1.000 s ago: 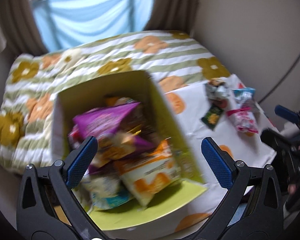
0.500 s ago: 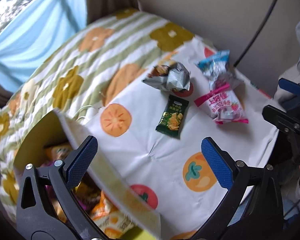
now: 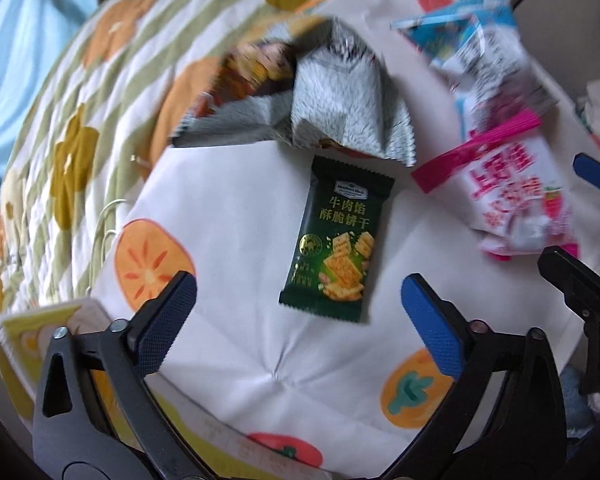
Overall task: Organize snacks
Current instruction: 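Move both tools back from the box toward the last snacks, then grasp the green biscuit pack with the left tool while the right tool grasps the pink strawberry candy bag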
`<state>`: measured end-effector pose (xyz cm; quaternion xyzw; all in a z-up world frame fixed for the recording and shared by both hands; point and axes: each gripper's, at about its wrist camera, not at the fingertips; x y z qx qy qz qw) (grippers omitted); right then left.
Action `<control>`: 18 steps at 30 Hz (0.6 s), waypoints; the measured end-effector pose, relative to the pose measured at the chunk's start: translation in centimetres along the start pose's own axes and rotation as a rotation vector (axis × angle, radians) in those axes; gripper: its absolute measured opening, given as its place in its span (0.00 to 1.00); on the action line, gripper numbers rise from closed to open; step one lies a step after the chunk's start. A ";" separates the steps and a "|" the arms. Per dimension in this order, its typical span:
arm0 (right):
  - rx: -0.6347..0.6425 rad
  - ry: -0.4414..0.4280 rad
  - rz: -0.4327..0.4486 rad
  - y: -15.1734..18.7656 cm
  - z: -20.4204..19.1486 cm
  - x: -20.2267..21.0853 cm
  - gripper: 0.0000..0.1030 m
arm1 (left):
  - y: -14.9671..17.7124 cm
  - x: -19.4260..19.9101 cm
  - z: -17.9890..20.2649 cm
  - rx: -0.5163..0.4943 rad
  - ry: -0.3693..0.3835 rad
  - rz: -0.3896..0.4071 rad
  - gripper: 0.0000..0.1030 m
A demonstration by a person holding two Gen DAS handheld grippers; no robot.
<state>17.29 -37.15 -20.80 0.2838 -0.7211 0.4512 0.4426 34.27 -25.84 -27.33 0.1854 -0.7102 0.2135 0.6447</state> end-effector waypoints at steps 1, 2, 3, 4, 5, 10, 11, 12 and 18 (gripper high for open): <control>-0.002 0.002 -0.002 0.0 -0.1 -0.3 1.00 | -0.2 -0.6 0.1 -0.008 0.001 -0.010 0.89; -0.006 0.002 -0.003 0.1 -0.1 -0.7 1.00 | -0.3 -1.1 0.1 -0.014 0.001 -0.019 0.85; -0.011 -0.001 -0.005 0.1 0.0 -1.0 1.00 | -0.5 -1.6 0.1 -0.018 0.007 -0.027 0.83; -0.018 -0.009 -0.009 0.1 0.1 -1.4 1.00 | -0.6 -1.9 0.1 -0.019 0.014 -0.031 0.82; -0.024 -0.015 -0.014 0.2 0.1 -1.8 1.00 | -0.7 -2.2 0.1 -0.020 0.022 -0.034 0.80; -0.001 -0.033 -0.053 -0.1 0.1 -3.5 1.00 | -1.1 -3.4 0.3 -0.033 0.047 -0.040 0.72; 0.001 -0.031 -0.055 -0.1 0.1 -3.7 1.00 | -1.1 -3.4 0.3 -0.037 0.053 -0.039 0.71; -0.002 -0.031 -0.056 -0.2 0.2 -3.8 1.00 | -1.2 -3.4 0.3 -0.040 0.055 -0.038 0.70; -0.019 -0.039 -0.068 -0.5 0.7 -4.6 1.00 | -1.1 -2.5 1.6 -0.080 0.073 -0.018 0.41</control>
Point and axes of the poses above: each gripper's, at about its wrist camera, not at the fingertips, and x roughly against the way its jaws point, z to its right, y to its underside, and after that the axes turned 1 degree about -z, right-handed
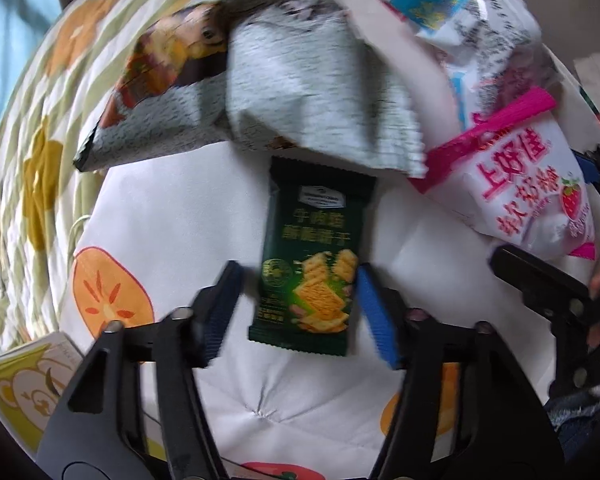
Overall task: Organize snacks
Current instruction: 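Grasp the green biscuit pack with the left tool while the right tool grasps the pink strawberry candy bag, then carry both packets over the box and release them inside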
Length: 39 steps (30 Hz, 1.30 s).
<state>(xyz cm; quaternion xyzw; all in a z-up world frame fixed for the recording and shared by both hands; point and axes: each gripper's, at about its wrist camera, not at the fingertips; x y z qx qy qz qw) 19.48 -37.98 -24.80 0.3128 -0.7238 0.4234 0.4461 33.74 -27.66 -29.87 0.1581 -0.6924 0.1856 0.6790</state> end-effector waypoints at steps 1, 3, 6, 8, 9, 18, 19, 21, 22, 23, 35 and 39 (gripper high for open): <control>-0.004 0.000 0.001 0.0 0.0 -0.1 1.00 | 0.0 0.1 0.2 -0.009 -0.006 0.003 0.40; -0.010 -0.004 0.001 -0.1 0.1 -0.1 1.00 | 0.1 0.2 0.6 -0.020 -0.024 0.009 0.40; -0.017 -0.002 0.000 -0.1 0.2 -0.4 1.00 | 0.2 0.3 0.4 0.011 -0.008 0.003 0.40; -0.019 0.001 0.000 -0.1 0.3 -0.4 0.99 | 0.5 0.3 0.1 0.023 -0.008 -0.001 0.40; -0.019 0.001 -0.002 -0.1 0.3 -0.5 0.96 | 0.7 0.3 0.1 0.028 -0.009 -0.003 0.40; 0.068 0.009 -0.034 -0.1 -0.6 -0.7 0.48 | 1.1 0.1 -0.6 0.112 -0.001 0.003 0.40; 0.072 0.007 -0.037 0.0 -0.7 -0.5 0.45 | 1.2 0.2 -0.8 0.123 0.004 0.005 0.40; 0.074 -0.002 -0.036 0.3 -0.8 -0.2 0.43 | 1.6 0.6 -0.9 0.146 0.018 0.014 0.40; 0.076 -0.003 -0.035 0.5 -0.9 0.0 0.43 | 1.7 0.7 -1.0 0.153 0.019 0.019 0.40; 0.079 -0.003 -0.031 0.7 -1.0 0.2 0.43 | 1.9 1.1 -1.1 0.161 0.020 0.027 0.40; 0.190 -0.023 0.071 0.0 -3.7 6.5 0.41 | 5.9 11.4 -3.1 0.326 0.051 0.247 0.40; 0.260 -0.078 0.095 -1.3 -6.5 9.2 0.41 | 7.9 15.8 -4.6 0.378 0.017 0.331 0.40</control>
Point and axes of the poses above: each gripper's, at about its wrist camera, not at the fingertips, and x roughly against the way its jaws point, z to its right, y to its underside, and after that the axes turned 1 degree about -z, right-handed
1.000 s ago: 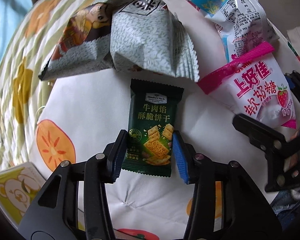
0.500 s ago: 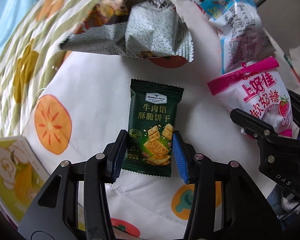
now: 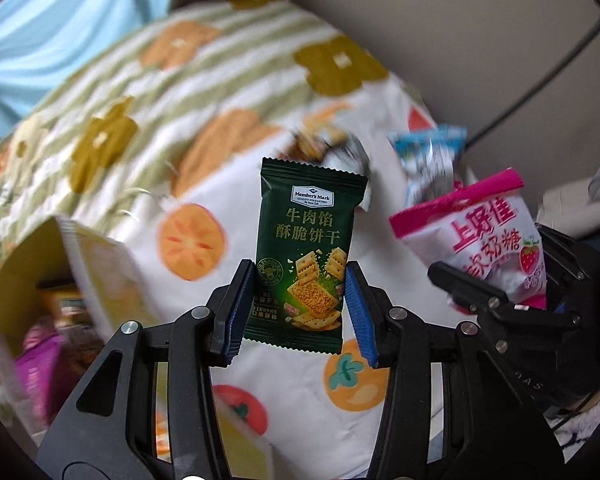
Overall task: Organize snacks
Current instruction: 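Carry both packets over the box and release them inside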
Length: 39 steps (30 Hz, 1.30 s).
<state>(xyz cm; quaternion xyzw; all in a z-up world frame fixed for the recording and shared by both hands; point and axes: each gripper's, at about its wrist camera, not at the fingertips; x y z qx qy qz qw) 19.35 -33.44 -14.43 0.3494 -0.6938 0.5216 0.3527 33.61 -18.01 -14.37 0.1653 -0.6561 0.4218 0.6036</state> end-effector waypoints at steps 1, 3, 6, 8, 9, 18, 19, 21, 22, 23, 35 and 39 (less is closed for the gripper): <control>0.020 -0.012 0.006 -0.5 -0.7 0.3 0.41 | 0.0 1.1 -0.9 0.016 -0.010 0.022 0.40; 0.068 -0.040 0.017 -2.0 -2.9 0.6 0.41 | 0.3 3.0 -2.7 0.052 -0.025 0.056 0.40; 0.134 -0.098 0.036 -3.8 -6.0 1.2 0.41 | 1.1 5.2 -5.4 0.117 -0.064 0.099 0.40; 0.190 -0.120 0.046 -4.8 -8.8 1.1 0.41 | 1.7 6.6 -7.3 0.157 -0.091 0.119 0.40; 0.209 -0.129 0.051 -5.0 -9.8 0.9 0.41 | 2.1 7.2 -8.5 0.180 -0.105 0.127 0.40; 0.327 -0.264 0.014 -6.6 -18.6 -1.9 0.41 | 6.5 9.3 -18.3 0.340 -0.193 0.127 0.40; 0.338 -0.271 0.007 -6.6 -19.4 -2.3 0.41 | 6.9 9.2 -19.2 0.354 -0.198 0.122 0.40; 0.356 -0.282 -0.006 -6.6 -20.8 -3.1 0.41 | 7.7 9.0 -21.2 0.383 -0.204 0.107 0.40; 0.365 -0.285 -0.013 -6.6 -21.5 -3.5 0.41 | 8.0 8.8 -22.2 0.396 -0.204 0.100 0.40; 0.372 -0.288 -0.020 -6.5 -22.1 -3.8 0.41 | 8.2 8.7 -22.8 0.405 -0.202 0.095 0.40; 0.364 -0.230 -0.069 -5.4 -25.2 -5.3 0.41 | 11.5 9.6 -26.4 0.448 -0.225 0.137 1.00; 0.346 -0.175 -0.059 -5.0 -26.1 -5.0 0.41 | 13.7 10.2 -26.2 0.463 -0.229 0.148 1.00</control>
Point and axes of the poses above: each gripper's, at about its wrist camera, not at the fingertips, and x roughly against the way its jaws point, z to its right, y to its underside, and after that the axes turned 1 degree about -z, right-handed
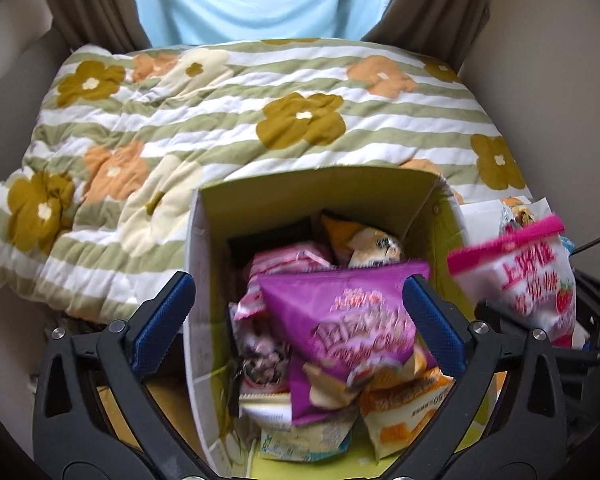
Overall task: Organize snacks
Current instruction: 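Carry both packets over the box and release them inside, then move both tools back from the box toward the two remaining bags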
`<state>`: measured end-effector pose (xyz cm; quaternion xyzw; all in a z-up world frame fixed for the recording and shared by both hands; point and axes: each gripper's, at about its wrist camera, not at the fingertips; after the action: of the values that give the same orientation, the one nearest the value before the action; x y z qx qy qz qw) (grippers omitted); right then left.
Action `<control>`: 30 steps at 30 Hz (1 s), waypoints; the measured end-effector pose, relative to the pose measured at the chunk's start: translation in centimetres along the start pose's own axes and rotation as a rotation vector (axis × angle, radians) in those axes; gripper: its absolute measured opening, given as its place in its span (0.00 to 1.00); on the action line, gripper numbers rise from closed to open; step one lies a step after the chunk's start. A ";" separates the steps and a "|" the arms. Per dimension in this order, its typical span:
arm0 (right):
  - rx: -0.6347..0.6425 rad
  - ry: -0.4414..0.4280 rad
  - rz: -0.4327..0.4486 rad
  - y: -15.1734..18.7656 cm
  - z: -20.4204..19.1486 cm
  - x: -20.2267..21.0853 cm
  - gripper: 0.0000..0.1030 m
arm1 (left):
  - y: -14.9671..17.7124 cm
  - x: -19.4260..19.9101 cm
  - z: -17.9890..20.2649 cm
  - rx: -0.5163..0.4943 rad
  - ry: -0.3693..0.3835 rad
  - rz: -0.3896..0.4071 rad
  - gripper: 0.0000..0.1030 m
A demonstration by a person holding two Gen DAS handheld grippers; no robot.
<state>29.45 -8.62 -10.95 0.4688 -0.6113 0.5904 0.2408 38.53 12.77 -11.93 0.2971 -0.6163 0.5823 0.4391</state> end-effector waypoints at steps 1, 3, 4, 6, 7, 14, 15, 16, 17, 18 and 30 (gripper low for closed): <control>-0.009 0.012 0.004 0.0 -0.2 0.0 0.41 | 0.4 0.1 -0.2 0.001 -0.001 0.000 1.00; -0.034 0.031 0.009 -0.1 -0.6 0.0 0.41 | 1.3 0.4 -0.6 0.002 -0.005 0.001 1.00; -0.044 0.041 0.009 -0.1 -0.8 -0.1 0.41 | 1.7 0.5 -0.8 0.001 -0.009 0.003 1.00; -0.066 0.067 0.011 -0.2 -1.2 -0.3 0.41 | 2.4 0.8 -1.1 -0.008 -0.017 0.007 1.00; -0.080 0.080 0.007 -0.2 -1.3 -0.5 0.41 | 2.7 0.9 -1.2 -0.013 -0.020 0.008 1.00; -0.166 0.146 0.092 0.7 -1.9 0.4 0.99 | 4.5 1.7 -1.9 -0.030 -0.045 0.021 1.00; -0.168 0.143 0.106 0.9 -2.0 0.7 0.99 | 4.7 1.7 -2.0 -0.026 -0.042 0.020 1.00; -0.166 0.140 0.109 1.2 -2.1 0.9 0.99 | 4.9 1.7 -2.1 -0.021 -0.038 0.020 1.00; -0.164 0.143 0.107 1.5 -2.1 0.9 0.99 | 5.2 1.6 -2.3 -0.016 -0.034 0.019 1.00; -0.160 0.145 0.105 1.7 -2.2 0.9 0.99 | 5.4 1.5 -2.4 -0.012 -0.030 0.016 1.00; -0.166 0.149 0.149 3.5 -1.5 3.8 0.99 | 5.8 3.1 -0.5 -0.006 -0.031 0.041 1.00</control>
<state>24.33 -8.79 -9.19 0.3554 -0.6718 0.5872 0.2788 32.15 14.59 -11.88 0.2923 -0.6307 0.5846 0.4183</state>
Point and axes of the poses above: each gripper's, at about its wrist camera, not at the fingertips, and x roughly against the way its jaws point, z to its right, y to its underside, and after that the axes turned 1 degree about -z, right-handed
